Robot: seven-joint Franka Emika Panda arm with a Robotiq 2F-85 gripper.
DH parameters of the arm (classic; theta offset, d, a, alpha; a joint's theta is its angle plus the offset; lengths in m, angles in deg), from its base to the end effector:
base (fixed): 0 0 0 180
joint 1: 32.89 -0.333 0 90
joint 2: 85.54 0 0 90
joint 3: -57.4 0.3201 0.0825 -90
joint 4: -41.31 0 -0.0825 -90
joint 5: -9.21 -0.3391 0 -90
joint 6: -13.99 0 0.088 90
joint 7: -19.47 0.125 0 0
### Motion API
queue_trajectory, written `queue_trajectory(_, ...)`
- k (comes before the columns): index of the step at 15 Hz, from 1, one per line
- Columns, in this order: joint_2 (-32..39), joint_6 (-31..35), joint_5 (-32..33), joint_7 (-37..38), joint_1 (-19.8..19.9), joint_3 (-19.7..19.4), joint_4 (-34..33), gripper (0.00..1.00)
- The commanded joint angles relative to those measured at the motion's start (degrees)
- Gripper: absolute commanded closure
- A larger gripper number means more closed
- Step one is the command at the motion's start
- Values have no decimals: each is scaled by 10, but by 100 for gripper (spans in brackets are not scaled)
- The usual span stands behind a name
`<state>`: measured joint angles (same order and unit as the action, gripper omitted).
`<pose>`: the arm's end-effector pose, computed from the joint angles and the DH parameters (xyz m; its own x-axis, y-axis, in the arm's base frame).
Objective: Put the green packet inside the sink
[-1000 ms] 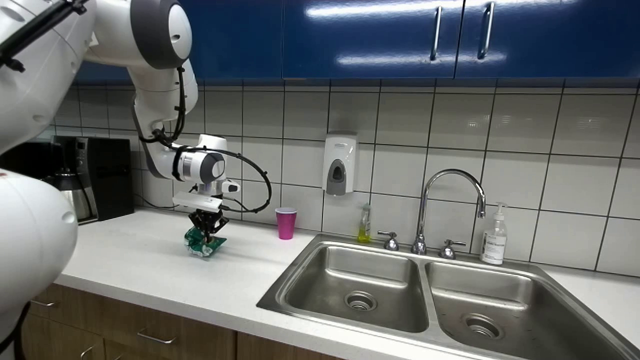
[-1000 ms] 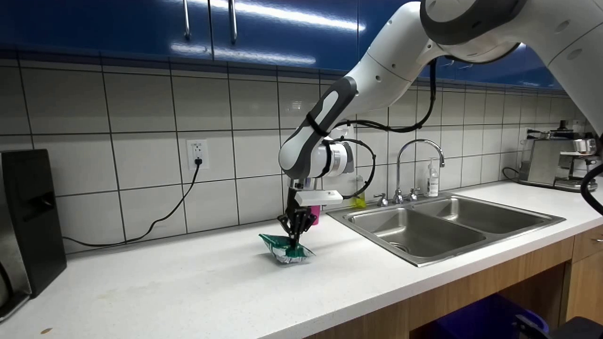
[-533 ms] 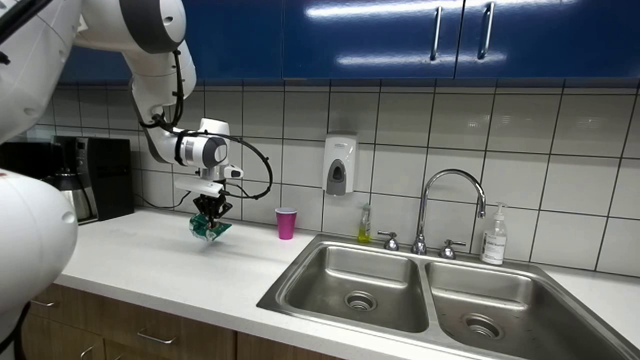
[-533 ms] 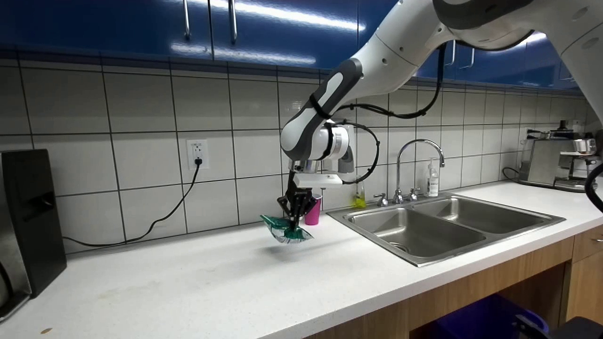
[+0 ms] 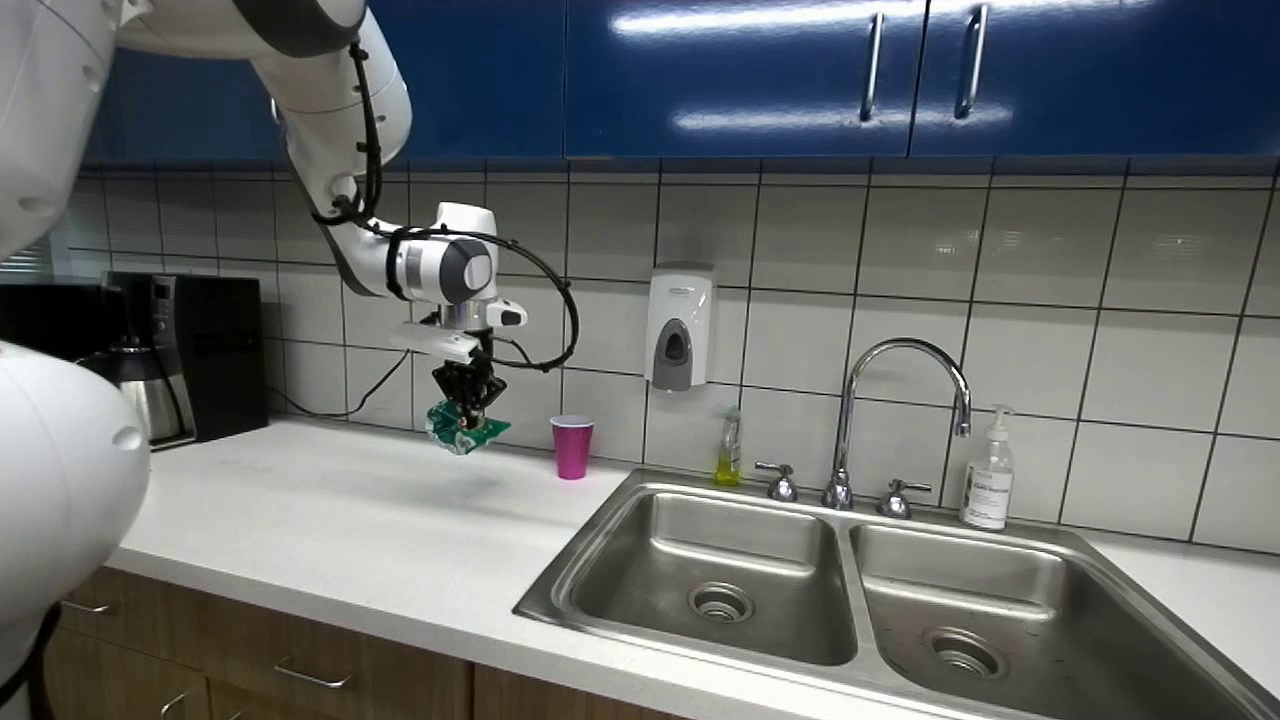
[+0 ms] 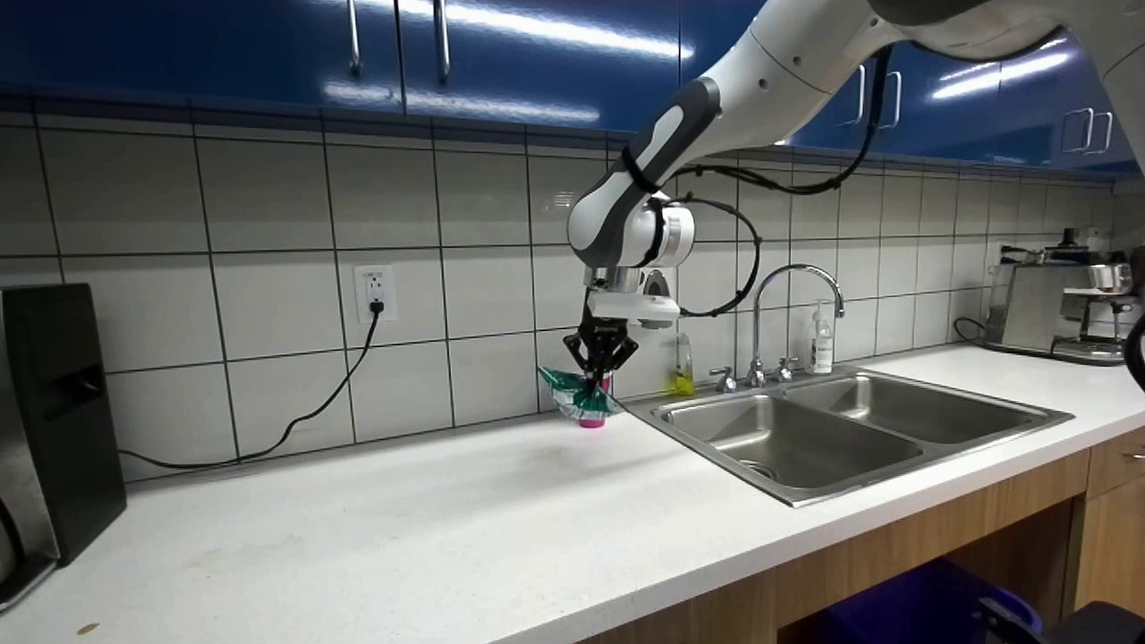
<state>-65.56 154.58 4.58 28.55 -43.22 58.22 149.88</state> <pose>0.6040 0.1193 0.3550 0.9807 -0.0316 0.1930 -0.0124 -0.9949 -0.0997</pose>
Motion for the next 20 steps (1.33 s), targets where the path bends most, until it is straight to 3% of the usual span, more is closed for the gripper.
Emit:
queue_trajectory(1, -68, -29, 16, 35, 18, -8, 42, 99)
queue_trajectory(10, -188, -81, 44, 64, 64, -34, 142, 99)
queue_trajectory(20, -198, -62, 79, 75, 111, -49, 206, 99)
